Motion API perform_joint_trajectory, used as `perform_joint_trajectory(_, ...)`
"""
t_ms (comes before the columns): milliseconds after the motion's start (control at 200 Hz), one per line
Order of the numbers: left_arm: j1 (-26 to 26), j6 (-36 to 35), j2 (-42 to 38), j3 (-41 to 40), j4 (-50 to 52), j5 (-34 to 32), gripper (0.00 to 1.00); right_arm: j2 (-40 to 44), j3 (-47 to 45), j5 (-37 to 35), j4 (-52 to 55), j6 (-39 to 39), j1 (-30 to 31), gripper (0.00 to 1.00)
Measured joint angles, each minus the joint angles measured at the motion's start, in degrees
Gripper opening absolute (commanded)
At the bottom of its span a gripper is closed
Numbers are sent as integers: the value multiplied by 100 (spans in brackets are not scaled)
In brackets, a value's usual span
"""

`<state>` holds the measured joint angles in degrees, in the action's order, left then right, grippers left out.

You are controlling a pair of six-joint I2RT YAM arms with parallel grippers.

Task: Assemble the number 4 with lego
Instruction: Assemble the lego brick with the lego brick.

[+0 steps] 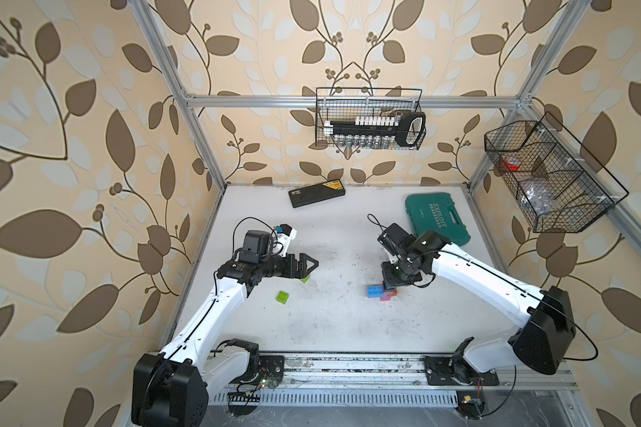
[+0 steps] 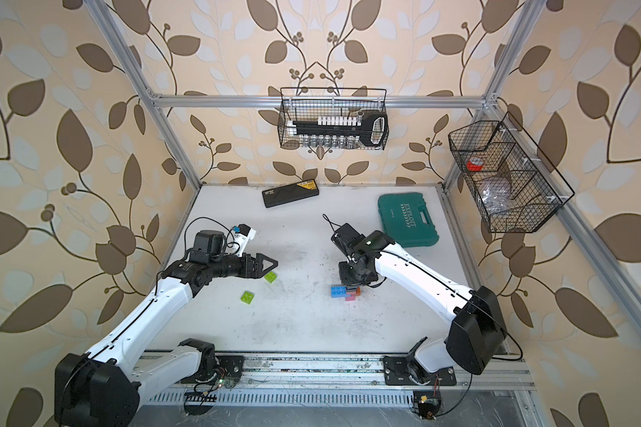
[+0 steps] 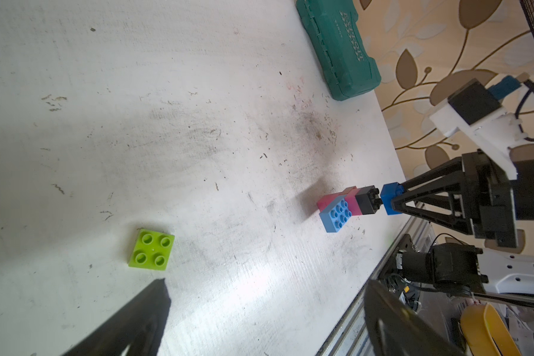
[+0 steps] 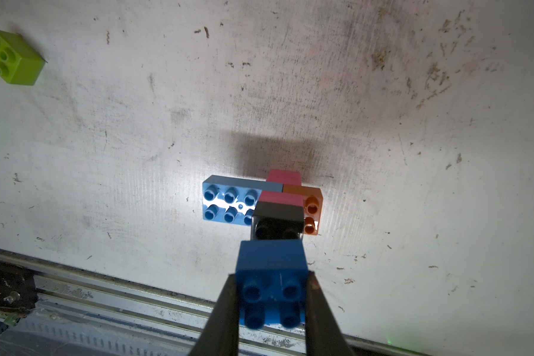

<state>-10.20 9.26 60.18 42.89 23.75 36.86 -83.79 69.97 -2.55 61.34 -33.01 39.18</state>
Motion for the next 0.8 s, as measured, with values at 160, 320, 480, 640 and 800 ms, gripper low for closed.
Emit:
perform_joint_trajectory(160,0,-11,0,0,0,0,99,-83,-114,-2,-76,0,0,18)
perform_joint_trajectory(320,0,-15,0,0,2,0,99,-83,-133,-2,-127,-7,0,18)
perform_joint_trajectory(480,0,-15,0,0,2,0,99,-109,-138,-7,-153,-42,2,17)
perform_joint_trajectory(640,0,-17,0,0,4,0,99,-179,-87,-9,-146,-103,2,16)
perform_joint_trajectory(800,0,-22,0,0,7,2,99,-382,22,-28,-122,-151,2,15)
